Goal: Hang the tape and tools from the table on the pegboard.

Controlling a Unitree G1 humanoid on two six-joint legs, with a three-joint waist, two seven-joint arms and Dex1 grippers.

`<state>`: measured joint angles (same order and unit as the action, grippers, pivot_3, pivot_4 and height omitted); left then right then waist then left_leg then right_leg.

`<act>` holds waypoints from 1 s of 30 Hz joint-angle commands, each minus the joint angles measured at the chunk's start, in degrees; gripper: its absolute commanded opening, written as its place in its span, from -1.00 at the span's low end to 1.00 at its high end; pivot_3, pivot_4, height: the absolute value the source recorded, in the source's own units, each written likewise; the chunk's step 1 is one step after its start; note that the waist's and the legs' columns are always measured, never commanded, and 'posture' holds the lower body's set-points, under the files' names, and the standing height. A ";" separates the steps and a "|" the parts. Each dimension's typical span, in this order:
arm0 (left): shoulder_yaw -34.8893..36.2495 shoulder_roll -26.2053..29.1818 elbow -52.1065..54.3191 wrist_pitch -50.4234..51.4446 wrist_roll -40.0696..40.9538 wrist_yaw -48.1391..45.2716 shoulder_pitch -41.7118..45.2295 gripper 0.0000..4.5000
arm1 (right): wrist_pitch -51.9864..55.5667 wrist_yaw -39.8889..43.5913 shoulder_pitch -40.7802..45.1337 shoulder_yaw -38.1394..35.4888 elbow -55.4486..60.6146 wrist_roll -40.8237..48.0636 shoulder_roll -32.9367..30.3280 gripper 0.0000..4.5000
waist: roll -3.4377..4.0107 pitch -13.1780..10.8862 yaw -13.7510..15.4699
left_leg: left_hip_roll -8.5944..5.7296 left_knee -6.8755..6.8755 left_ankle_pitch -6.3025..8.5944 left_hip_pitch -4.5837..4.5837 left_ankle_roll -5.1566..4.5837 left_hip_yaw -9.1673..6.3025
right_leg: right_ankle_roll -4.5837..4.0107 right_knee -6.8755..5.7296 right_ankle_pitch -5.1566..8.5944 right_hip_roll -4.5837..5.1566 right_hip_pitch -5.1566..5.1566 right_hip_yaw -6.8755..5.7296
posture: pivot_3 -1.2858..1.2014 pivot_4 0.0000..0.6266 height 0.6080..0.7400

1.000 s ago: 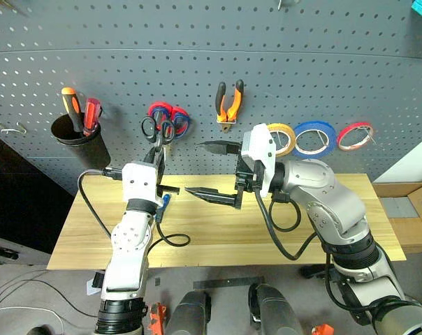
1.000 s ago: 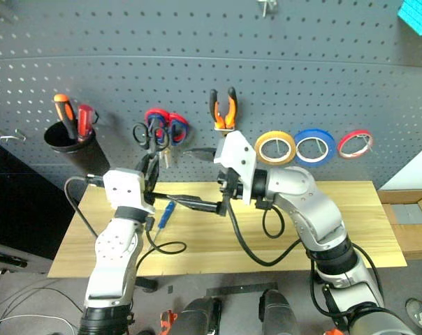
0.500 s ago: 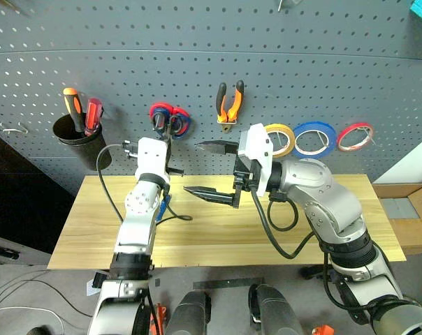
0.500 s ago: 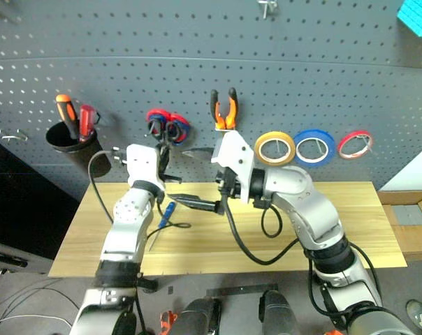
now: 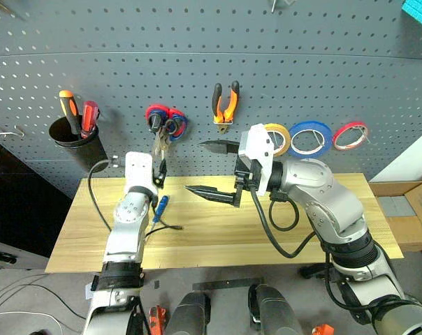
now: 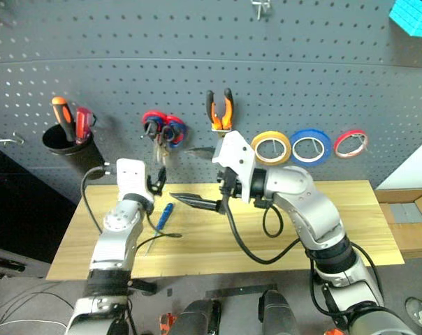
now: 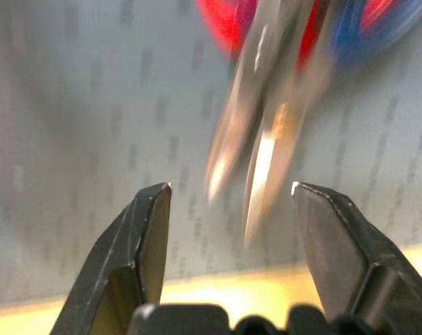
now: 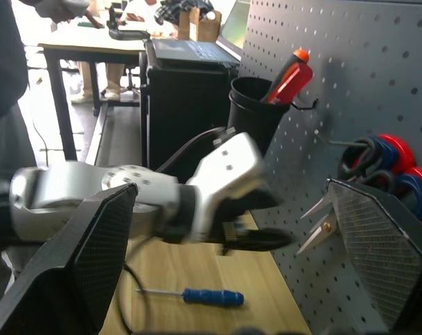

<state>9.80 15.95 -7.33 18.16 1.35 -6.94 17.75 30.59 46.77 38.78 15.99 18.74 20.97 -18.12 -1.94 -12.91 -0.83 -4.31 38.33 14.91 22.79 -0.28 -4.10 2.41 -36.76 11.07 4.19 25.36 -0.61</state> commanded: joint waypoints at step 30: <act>-6.99 4.19 -12.16 22.20 -1.40 -3.60 2.69 0.07 | 2.75 0.64 -2.03 1.47 4.81 1.19 -0.94 1.00 | 0.02 0.00 0.21 | -0.03 0.38 0.13 -0.01 -0.19 -0.09 | 0.01 -0.09 0.01 0.20 -0.14 -0.02 | 0.02 -0.34 1.00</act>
<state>3.26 19.15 -21.15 42.34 1.51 -11.31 22.39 34.03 47.33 36.47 17.23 21.77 21.55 -19.37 -1.92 -12.91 -0.62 -4.33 38.71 15.05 22.78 -0.47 -4.18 2.42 -36.85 11.08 4.40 25.23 -0.62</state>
